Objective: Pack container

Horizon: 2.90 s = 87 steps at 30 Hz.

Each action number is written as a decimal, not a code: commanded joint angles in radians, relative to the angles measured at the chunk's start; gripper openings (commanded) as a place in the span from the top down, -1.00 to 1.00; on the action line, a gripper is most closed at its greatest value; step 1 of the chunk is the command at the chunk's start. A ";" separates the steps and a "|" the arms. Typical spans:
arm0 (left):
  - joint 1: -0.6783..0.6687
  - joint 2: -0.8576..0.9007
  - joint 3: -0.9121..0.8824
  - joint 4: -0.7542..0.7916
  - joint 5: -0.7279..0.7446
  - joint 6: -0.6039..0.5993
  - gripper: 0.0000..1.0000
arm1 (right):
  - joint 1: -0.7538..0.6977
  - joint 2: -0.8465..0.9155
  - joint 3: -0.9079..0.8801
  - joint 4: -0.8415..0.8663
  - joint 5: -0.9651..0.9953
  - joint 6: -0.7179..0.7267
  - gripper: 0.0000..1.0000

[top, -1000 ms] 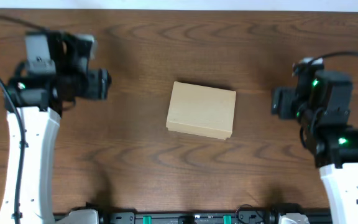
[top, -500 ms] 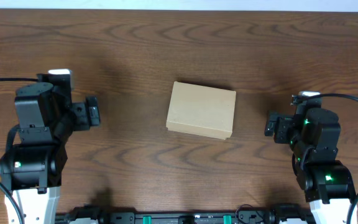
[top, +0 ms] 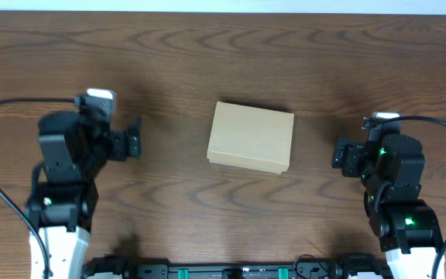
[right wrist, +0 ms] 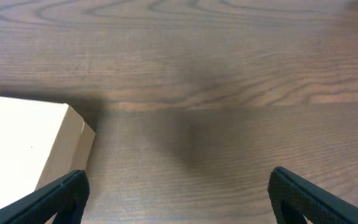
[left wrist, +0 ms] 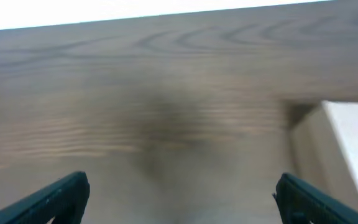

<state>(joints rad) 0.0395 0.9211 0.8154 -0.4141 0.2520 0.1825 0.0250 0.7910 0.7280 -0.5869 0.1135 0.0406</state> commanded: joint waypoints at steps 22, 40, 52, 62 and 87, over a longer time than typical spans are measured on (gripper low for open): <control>0.006 -0.214 -0.103 -0.057 -0.077 0.066 -0.91 | 0.095 -0.040 -0.072 0.001 0.028 -0.027 -0.88; 0.006 -0.196 -0.104 -0.216 -0.076 0.065 -0.91 | 0.094 -0.040 -0.071 0.007 0.010 -0.034 -0.98; 0.006 -0.196 -0.104 -0.334 -0.076 0.065 -0.91 | 0.094 -0.040 -0.071 -0.025 -0.008 -0.038 -0.98; 0.006 -0.196 -0.104 -0.338 -0.076 0.065 -0.91 | 0.098 -0.048 -0.074 0.249 0.041 -0.038 -0.98; 0.006 -0.196 -0.104 -0.338 -0.076 0.065 -0.91 | 0.107 -0.660 -0.558 0.527 0.000 -0.031 -0.99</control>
<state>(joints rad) 0.0395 0.7246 0.7071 -0.7521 0.1795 0.2371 0.1093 0.1478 0.2005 -0.0624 0.1455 0.0139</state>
